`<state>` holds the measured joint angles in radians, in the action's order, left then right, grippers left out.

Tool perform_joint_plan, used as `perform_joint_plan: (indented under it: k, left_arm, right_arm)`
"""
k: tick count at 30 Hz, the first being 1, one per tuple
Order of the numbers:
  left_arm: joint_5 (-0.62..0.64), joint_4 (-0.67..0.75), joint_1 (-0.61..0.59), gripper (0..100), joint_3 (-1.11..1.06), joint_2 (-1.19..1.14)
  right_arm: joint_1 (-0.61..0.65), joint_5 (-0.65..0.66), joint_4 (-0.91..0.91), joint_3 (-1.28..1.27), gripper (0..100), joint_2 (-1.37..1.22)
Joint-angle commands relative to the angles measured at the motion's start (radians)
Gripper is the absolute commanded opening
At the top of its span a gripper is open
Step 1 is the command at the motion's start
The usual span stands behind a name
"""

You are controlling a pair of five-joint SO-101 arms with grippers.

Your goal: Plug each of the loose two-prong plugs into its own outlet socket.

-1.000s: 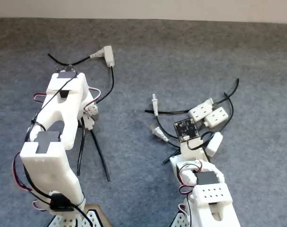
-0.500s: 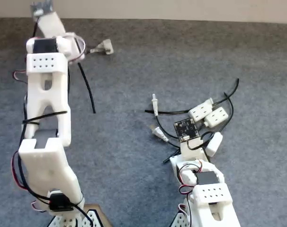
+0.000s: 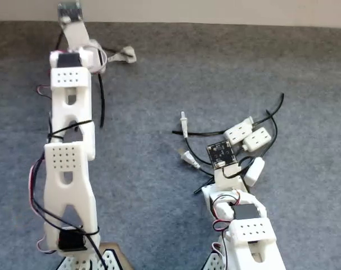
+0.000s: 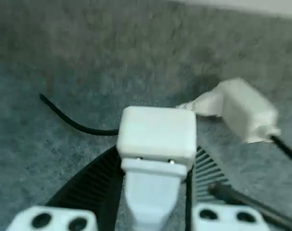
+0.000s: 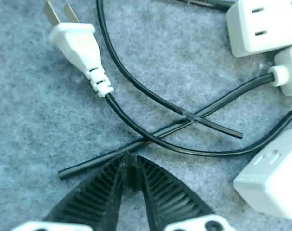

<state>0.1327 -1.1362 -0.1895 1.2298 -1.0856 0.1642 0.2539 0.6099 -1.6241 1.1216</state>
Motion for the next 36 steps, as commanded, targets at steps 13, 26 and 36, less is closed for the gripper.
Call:
perform_joint_plan:
  k: [13, 26, 36]
  left_arm:
    - [-0.005, -0.224, -0.054, 37, 0.430, -0.024]
    - [-0.009, -0.512, -0.073, 37, 0.427, 0.478]
    - [-0.005, -0.640, -0.166, 37, 0.249, 0.769]
  right_arm:
    - [0.010, -0.006, -0.024, 0.002, 0.9, 0.010]
    - [0.047, -0.002, -0.022, -0.016, 0.9, 0.010]
    - [0.041, -0.006, -0.022, -0.016, 0.9, 0.010]
